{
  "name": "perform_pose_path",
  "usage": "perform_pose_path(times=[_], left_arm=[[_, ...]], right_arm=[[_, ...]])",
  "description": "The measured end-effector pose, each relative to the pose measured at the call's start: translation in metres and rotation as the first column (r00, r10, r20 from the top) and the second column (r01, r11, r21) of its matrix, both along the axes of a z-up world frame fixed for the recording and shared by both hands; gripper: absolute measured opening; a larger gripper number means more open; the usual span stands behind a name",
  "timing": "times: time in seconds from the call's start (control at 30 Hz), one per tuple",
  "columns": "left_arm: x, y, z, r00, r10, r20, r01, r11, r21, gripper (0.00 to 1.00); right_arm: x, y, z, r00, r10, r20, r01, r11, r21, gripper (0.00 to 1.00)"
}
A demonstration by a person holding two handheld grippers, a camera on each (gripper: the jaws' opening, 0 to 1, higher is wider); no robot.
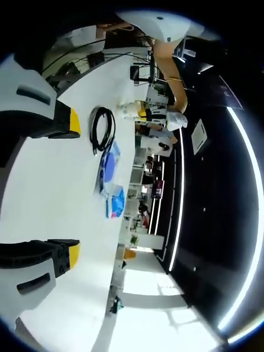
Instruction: Arrange the tabletop items into an orderly group along one side of the table until the central work area is clear of visible clutter.
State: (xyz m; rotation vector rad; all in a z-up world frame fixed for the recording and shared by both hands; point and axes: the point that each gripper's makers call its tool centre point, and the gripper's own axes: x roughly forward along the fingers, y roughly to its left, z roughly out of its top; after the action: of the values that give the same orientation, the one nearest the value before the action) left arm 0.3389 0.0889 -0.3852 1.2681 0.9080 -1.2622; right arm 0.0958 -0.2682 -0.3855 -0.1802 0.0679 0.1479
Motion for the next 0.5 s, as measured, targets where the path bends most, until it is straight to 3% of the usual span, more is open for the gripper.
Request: perform_pose_path(times=[0.27, 0.5], left_arm=[[0.0012, 0.0025, -0.0060, 0.999, 0.040, -0.002, -0.040, 0.999, -0.011, 0.08], [0.0032, 0.0068, -0.0005, 0.998, 0.061, 0.029, -0.060, 0.998, -0.028, 0.14]], right_arm=[[0.0024, -0.0072, 0.0009, 1.000, -0.016, 0.007, 0.016, 1.000, 0.006, 0.72], [0.0049, -0.0014, -0.0031, 1.000, 0.003, -0.007, -0.003, 1.000, 0.002, 0.72]])
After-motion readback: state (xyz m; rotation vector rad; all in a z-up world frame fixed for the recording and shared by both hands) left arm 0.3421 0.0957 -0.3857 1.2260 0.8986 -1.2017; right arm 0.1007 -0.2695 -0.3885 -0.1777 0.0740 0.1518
